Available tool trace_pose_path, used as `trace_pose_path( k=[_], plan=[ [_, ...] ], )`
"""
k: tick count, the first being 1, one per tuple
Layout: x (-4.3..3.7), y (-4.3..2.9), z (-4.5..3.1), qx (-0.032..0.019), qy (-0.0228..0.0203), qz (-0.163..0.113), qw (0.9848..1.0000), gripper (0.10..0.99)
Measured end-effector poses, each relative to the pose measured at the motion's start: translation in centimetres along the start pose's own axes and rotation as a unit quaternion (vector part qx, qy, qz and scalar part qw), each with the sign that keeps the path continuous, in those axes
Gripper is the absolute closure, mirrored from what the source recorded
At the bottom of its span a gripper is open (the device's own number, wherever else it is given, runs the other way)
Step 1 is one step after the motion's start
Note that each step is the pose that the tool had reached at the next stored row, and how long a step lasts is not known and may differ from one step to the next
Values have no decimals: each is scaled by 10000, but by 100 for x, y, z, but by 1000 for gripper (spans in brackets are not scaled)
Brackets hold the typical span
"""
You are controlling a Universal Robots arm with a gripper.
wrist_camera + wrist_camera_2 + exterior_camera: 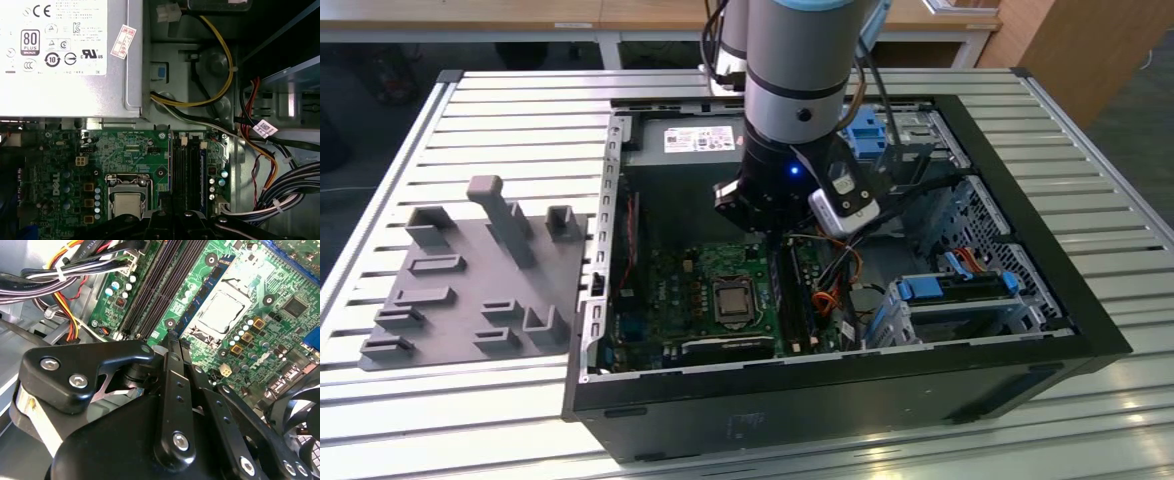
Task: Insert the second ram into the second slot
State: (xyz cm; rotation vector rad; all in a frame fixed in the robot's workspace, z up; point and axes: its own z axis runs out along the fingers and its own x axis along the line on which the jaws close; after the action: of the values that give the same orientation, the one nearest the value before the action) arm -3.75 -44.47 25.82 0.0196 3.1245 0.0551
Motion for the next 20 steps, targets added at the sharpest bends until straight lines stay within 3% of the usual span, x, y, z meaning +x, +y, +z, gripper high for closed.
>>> trace_pose_path(
  k=[13, 20],
  plan=[
    [-2, -12, 30, -6, 1, 1, 10000, 965],
    [-2, -51, 68, -1, 32, 2, 10000, 965]
  ],
)
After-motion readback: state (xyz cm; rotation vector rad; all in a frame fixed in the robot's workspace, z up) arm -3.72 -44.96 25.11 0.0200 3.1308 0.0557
